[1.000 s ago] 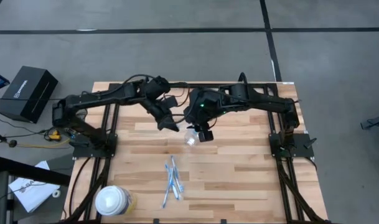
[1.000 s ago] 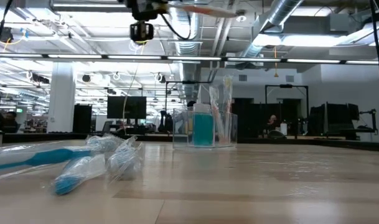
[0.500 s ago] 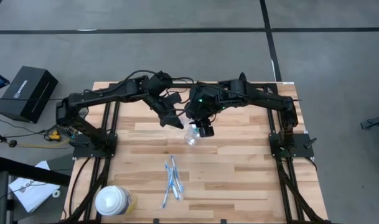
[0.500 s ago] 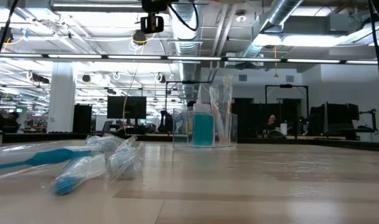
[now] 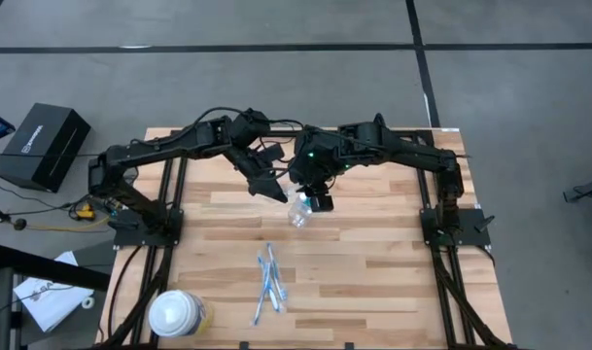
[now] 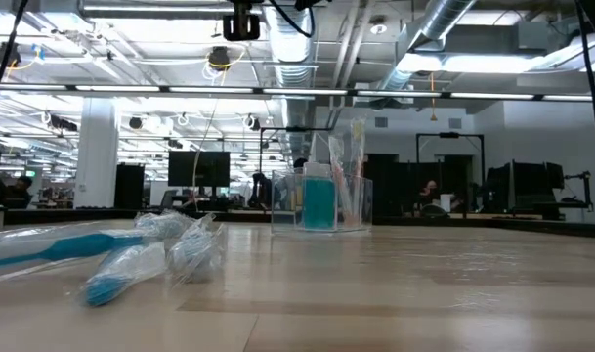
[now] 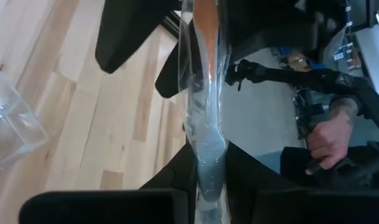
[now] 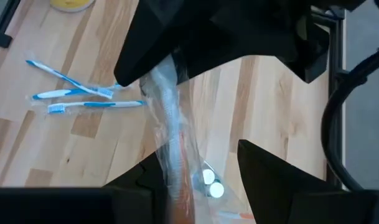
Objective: Pick & Place toothbrushing station
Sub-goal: Put the orange toothbrush into the right section of the transparent organizer, then put the left blue toothbrush into the left section of the transparent organizer
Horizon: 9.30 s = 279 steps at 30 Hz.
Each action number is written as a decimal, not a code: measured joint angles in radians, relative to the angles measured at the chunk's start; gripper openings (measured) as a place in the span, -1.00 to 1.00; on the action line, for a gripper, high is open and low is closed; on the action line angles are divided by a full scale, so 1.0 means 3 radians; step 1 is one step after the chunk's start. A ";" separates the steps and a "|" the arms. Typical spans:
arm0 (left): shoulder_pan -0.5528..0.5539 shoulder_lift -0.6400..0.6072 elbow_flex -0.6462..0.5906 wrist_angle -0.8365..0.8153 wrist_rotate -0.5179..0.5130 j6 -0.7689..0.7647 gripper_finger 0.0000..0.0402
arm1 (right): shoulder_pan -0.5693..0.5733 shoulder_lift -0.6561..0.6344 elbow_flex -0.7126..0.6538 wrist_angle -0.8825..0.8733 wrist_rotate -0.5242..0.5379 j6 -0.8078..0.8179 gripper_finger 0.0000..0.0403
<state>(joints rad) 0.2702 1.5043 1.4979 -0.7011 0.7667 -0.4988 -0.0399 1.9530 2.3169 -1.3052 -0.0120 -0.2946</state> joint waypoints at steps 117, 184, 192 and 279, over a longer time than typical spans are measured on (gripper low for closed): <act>0.2232 -0.1422 -0.0005 0.1062 -0.0184 0.1191 -0.32 | 0.0583 -0.1806 -0.4861 0.6344 0.3730 0.2337 -0.96; 0.2066 -0.1163 -0.0414 0.1131 0.0006 0.1990 -0.42 | -0.0036 -0.0273 -0.5863 0.8749 0.2740 0.1938 -0.56; 0.1936 -0.1165 -0.0456 0.1231 0.0005 0.1987 -0.42 | 0.0032 -0.0291 -0.5863 0.8763 0.2749 0.1944 -0.09; -0.2325 0.0314 -0.1916 0.1863 -0.3086 -0.4481 -0.22 | 0.0117 -0.2150 -0.1787 0.1800 0.0715 0.0771 -0.13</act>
<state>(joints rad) -0.4271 1.5984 0.9230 -0.1423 -0.1592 -1.8430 -0.0047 1.3080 1.7809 -0.7652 0.2025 -0.0631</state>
